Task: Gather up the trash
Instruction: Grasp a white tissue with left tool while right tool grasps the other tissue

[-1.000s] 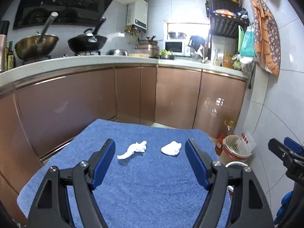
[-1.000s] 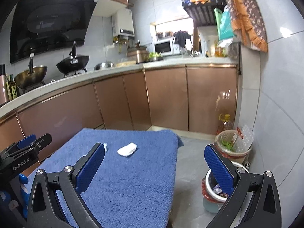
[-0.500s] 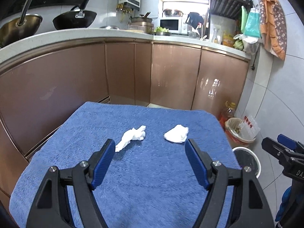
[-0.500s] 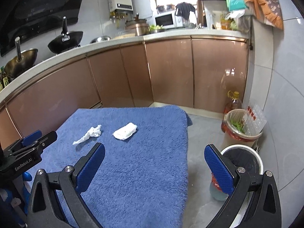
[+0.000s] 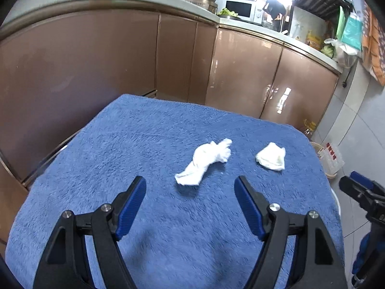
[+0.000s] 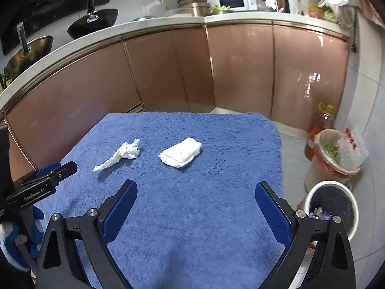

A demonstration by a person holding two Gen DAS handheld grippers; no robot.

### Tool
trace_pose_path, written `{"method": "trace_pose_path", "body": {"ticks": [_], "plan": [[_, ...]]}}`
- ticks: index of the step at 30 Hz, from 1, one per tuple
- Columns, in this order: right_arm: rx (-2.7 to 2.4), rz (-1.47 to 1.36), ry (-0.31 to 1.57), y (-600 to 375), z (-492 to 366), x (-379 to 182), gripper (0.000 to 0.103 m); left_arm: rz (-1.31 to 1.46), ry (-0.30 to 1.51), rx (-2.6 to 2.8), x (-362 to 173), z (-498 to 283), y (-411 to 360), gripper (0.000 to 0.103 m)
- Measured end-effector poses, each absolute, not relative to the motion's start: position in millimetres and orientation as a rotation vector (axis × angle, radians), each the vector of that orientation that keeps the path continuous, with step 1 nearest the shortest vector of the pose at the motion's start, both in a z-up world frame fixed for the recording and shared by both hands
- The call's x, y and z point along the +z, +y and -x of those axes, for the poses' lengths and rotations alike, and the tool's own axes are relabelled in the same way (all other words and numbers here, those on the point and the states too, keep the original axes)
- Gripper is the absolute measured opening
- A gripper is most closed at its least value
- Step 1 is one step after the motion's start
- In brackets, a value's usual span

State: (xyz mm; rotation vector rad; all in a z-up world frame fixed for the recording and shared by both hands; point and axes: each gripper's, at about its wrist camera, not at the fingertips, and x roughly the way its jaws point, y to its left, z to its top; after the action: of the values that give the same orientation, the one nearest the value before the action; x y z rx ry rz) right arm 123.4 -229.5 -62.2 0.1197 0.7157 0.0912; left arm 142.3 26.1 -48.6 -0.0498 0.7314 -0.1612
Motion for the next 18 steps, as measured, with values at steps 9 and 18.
{"method": "trace_pose_path", "body": {"ticks": [9, 18], "plan": [[0.172, -0.171, 0.81, -212, -194, -93, 0.076, -0.018, 0.809, -0.322, -62, -207, -6, 0.074], [0.178, -0.164, 0.875, -199, -248, -118, 0.058, -0.02, 0.871, -0.284, -102, -249, -28, 0.045]]}}
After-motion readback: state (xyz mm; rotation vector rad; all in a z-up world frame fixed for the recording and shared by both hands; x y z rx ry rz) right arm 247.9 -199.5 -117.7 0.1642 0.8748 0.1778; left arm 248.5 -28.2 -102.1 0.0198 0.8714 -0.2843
